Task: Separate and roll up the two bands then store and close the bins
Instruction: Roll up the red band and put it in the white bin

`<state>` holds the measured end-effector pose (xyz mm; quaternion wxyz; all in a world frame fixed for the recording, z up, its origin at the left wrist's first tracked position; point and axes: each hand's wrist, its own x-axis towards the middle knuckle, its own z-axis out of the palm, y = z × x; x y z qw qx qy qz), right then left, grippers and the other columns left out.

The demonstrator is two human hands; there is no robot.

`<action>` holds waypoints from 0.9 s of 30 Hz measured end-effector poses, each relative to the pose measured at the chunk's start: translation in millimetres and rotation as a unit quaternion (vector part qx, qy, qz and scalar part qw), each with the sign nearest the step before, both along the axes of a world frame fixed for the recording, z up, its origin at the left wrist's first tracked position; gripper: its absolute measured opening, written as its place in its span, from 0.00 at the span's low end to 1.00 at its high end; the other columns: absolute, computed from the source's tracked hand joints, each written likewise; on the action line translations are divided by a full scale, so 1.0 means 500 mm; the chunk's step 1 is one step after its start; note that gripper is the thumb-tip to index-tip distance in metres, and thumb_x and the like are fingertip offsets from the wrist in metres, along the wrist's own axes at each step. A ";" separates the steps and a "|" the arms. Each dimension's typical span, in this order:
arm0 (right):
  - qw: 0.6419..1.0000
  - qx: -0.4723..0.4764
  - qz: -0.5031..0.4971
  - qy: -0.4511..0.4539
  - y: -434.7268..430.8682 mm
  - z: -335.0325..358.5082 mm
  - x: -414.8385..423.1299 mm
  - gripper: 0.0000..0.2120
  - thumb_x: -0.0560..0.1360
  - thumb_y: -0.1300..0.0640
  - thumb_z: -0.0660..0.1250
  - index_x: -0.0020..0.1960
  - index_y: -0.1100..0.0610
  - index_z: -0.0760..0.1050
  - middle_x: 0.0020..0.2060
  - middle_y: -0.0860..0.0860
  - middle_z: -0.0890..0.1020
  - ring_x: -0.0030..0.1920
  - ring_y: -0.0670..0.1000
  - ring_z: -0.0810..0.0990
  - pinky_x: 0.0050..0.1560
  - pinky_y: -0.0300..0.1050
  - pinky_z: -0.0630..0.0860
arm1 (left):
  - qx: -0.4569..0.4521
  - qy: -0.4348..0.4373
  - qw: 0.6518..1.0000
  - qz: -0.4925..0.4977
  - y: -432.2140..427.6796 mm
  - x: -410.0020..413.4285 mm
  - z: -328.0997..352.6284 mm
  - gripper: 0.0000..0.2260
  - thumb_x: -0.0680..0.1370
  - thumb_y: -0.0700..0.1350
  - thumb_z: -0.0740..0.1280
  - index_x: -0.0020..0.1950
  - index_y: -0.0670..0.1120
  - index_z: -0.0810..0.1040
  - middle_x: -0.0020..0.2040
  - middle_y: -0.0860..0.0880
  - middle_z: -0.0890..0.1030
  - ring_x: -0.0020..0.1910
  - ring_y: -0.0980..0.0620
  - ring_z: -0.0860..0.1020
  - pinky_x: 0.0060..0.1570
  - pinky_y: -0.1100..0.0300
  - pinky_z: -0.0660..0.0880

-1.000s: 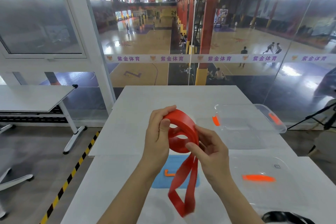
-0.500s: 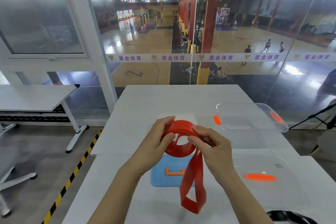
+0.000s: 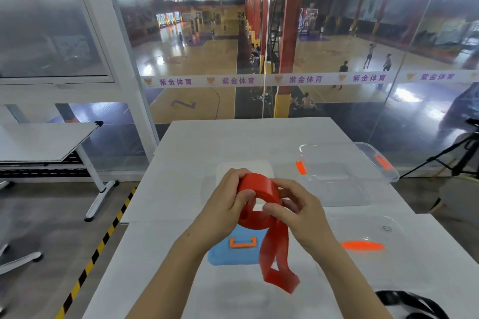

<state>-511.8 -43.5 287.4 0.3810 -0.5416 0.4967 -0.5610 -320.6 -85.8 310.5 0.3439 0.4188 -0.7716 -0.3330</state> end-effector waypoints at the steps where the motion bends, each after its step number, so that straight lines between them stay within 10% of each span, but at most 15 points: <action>1: 1.000 0.003 0.003 0.009 0.001 0.001 -0.004 0.20 0.72 0.65 0.79 0.59 0.46 0.82 0.52 0.48 0.86 0.54 0.51 0.86 0.60 0.50 0.83 | -0.006 -0.001 1.000 -0.001 -0.001 -0.002 0.000 0.11 0.85 0.45 0.61 0.66 0.54 0.69 0.59 0.57 0.74 0.59 0.58 0.74 0.54 0.71 0.70; 8: 0.999 0.016 0.011 0.035 0.002 0.006 -0.017 0.14 0.74 0.62 0.78 0.56 0.50 0.81 0.50 0.48 0.85 0.54 0.53 0.85 0.58 0.51 0.84 | -0.023 -0.005 1.000 -0.013 -0.011 -0.004 -0.010 0.11 0.85 0.46 0.61 0.65 0.58 0.69 0.58 0.61 0.73 0.60 0.61 0.73 0.56 0.73 0.70; 18: 0.997 0.007 -0.023 -0.075 0.006 -0.019 0.022 0.26 0.72 0.70 0.78 0.63 0.48 0.79 0.52 0.50 0.88 0.53 0.50 0.88 0.56 0.40 0.81 | 0.097 0.238 0.963 0.083 0.003 -0.024 -0.010 0.09 0.86 0.51 0.56 0.62 0.59 0.74 0.54 0.63 0.81 0.57 0.61 0.79 0.58 0.60 0.78; 27: 0.994 0.007 -0.058 -0.092 0.007 -0.021 0.005 0.24 0.72 0.66 0.80 0.57 0.46 0.73 0.44 0.58 0.88 0.48 0.61 0.87 0.55 0.53 0.82 | 0.129 0.148 0.981 -0.007 -0.017 0.007 -0.018 0.15 0.87 0.50 0.55 0.72 0.65 0.67 0.60 0.58 0.79 0.63 0.56 0.79 0.67 0.51 0.76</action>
